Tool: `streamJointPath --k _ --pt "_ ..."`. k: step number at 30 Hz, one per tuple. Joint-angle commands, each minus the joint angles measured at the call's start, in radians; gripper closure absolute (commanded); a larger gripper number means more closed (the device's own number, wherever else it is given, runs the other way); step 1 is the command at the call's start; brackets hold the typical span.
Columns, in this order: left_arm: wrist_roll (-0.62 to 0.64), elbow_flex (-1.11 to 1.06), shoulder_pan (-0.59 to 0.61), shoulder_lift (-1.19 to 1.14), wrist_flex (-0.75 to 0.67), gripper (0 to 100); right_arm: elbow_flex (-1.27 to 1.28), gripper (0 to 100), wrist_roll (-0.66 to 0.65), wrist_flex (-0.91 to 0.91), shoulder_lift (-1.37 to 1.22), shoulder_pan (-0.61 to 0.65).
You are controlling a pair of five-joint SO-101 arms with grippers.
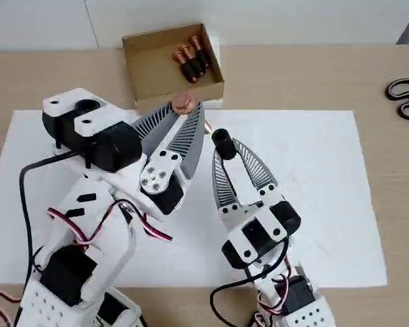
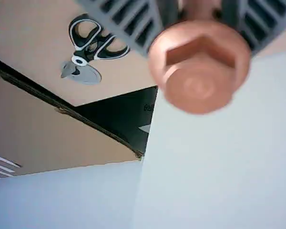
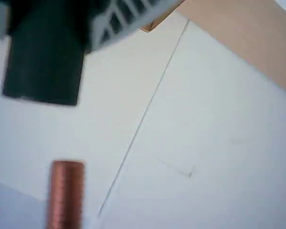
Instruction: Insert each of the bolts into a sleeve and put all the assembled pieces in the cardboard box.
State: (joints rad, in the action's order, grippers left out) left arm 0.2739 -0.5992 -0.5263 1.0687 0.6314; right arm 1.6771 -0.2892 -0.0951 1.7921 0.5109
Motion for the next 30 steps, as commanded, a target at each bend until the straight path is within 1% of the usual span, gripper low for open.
streamJointPath --k 1,2,6,12,19,24,28,30 --pt "-0.005 0.007 0.0 -0.005 -0.028 99 0.008 99.5 -0.002 -0.025 0.018 0.01" --pt "-0.002 0.007 0.0 -0.005 -0.028 99 0.008 99.5 -0.002 -0.025 0.018 0.016" --pt "0.08 0.001 0.0 -0.028 -0.028 99 0.008 99.5 -0.005 -0.025 0.018 0.058" --pt "0.083 0.036 0.0 -0.087 -0.026 99 0.008 99.5 -0.008 -0.025 0.018 0.058" --pt "0.081 0.045 0.005 -0.086 -0.02 99 0.008 99.5 -0.008 -0.025 0.018 0.056" --pt "0.086 0.068 -0.005 -0.086 0.084 99 0.008 99.5 -0.008 -0.025 0.018 0.038" --pt "0.086 0.07 -0.049 -0.084 0.17 99 0.008 99.5 -0.008 -0.025 0.018 -0.012" --pt "0.087 0.07 -0.075 -0.084 0.187 99 0.008 99.5 -0.008 -0.025 0.018 -0.019"
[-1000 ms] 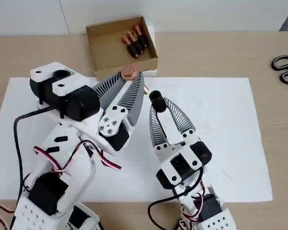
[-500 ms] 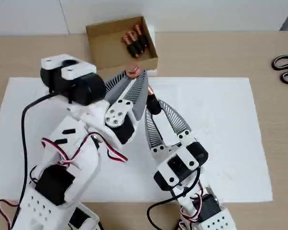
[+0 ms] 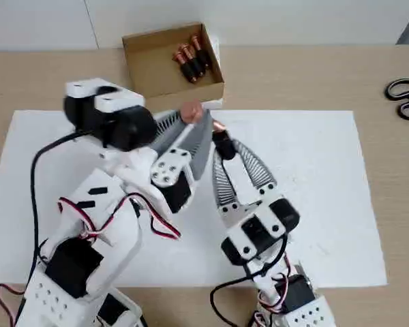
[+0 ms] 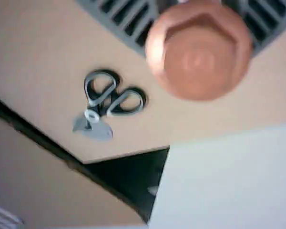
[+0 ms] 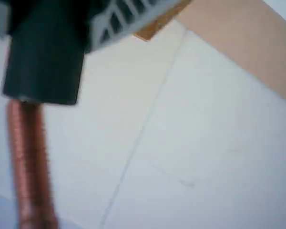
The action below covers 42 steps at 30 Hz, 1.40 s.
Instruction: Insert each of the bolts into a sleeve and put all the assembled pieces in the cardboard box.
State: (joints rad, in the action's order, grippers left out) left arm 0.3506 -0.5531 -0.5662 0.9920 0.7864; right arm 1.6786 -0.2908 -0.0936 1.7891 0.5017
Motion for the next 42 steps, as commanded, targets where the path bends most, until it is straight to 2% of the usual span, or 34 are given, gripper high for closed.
streamJointPath --k 1,8,19,26,30,34,42 --pt "0.017 0.024 -0.043 -0.008 0.035 99 0.006 99.5 -0.006 -0.028 0.021 -0.01" --pt "0.057 0.035 -0.02 -0.008 0.038 99 0.006 99.5 -0.006 -0.028 0.021 -0.01" --pt "0.058 0.179 -0.021 -0.015 0.23 99 0.006 99.5 -0.006 -0.028 0.021 -0.01" --pt "0.058 0.156 -0.025 -0.032 0.222 99 0.006 99.5 -0.006 -0.03 0.021 -0.005" --pt "0.058 0.156 -0.021 -0.101 0.222 99 0.006 99.5 -0.006 -0.119 0.021 -0.004" --pt "0.058 0.199 -0.02 -0.163 0.221 99 0.006 99.5 -0.008 -0.186 0.021 -0.004" --pt "0.058 0.317 -0.02 -0.305 0.227 99 0.006 99.5 -0.008 -0.191 0.021 -0.004"
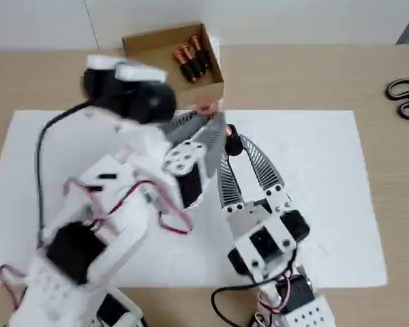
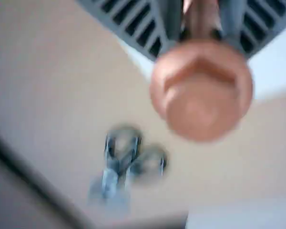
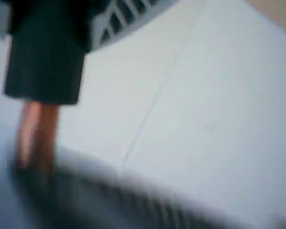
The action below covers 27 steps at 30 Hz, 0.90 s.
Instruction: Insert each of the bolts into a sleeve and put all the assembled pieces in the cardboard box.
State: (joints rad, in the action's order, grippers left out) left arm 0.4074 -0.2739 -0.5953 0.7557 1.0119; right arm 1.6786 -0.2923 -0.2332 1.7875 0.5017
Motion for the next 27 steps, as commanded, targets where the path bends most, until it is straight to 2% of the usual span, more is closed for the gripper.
streamJointPath --k 1,12,15,21,27 --pt "0.002 0.044 0.009 -0.086 0.002 99 0.006 99.5 -0.006 -0.051 0.022 -0.004" --pt "0.003 0.05 0.009 -0.107 0.012 99 0.006 99.5 -0.006 -0.051 0.022 -0.004" --pt "-0.002 0.054 0.009 -0.107 0.049 93 0.006 99.5 -0.006 -0.051 0.022 -0.004" --pt "-0.002 0.076 0.009 -0.107 0.147 71 0.006 99.5 -0.006 -0.047 0.022 -0.004" --pt "-0.002 0.124 0.015 -0.107 0.175 69 0.006 99.5 -0.006 -0.045 0.022 -0.004"
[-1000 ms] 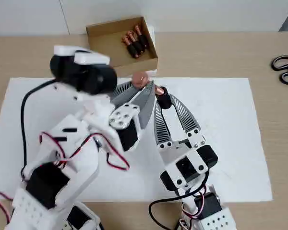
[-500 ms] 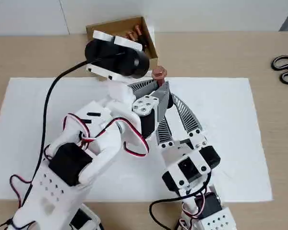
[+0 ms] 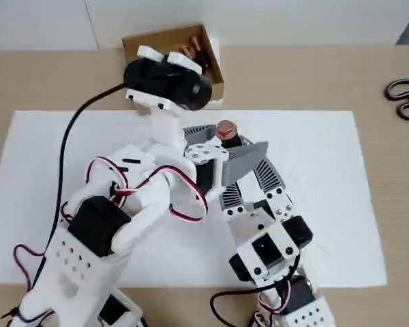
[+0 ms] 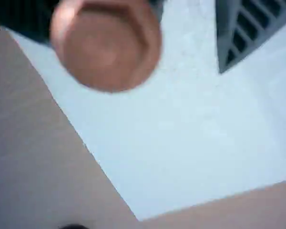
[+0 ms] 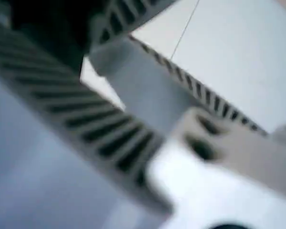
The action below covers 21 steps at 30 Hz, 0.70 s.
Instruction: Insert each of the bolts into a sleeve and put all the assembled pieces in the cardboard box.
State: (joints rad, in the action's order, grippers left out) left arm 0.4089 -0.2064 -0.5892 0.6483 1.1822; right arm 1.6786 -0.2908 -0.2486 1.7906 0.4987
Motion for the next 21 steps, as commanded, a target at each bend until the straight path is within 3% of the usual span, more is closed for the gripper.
streamJointPath --k 1,8,13,17,21 --pt "-0.005 0.081 0.026 0.0 0.003 69 0.006 99.5 -0.008 -0.03 0.019 -0.001" --pt "-0.006 0.335 0.175 0.0 0.021 69 0.006 99.5 -0.008 -0.028 0.013 -0.001" --pt "-0.003 0.513 0.184 0.0 0.238 70 0.006 99.5 -0.006 0.067 0.016 -0.002" --pt "-0.002 0.529 0.242 0.008 0.379 83 0.006 99.5 -0.002 0.211 0.018 -0.002" --pt "-0.006 0.469 0.353 0.048 0.388 100 0.006 99.5 0.0 0.283 0.018 -0.002"
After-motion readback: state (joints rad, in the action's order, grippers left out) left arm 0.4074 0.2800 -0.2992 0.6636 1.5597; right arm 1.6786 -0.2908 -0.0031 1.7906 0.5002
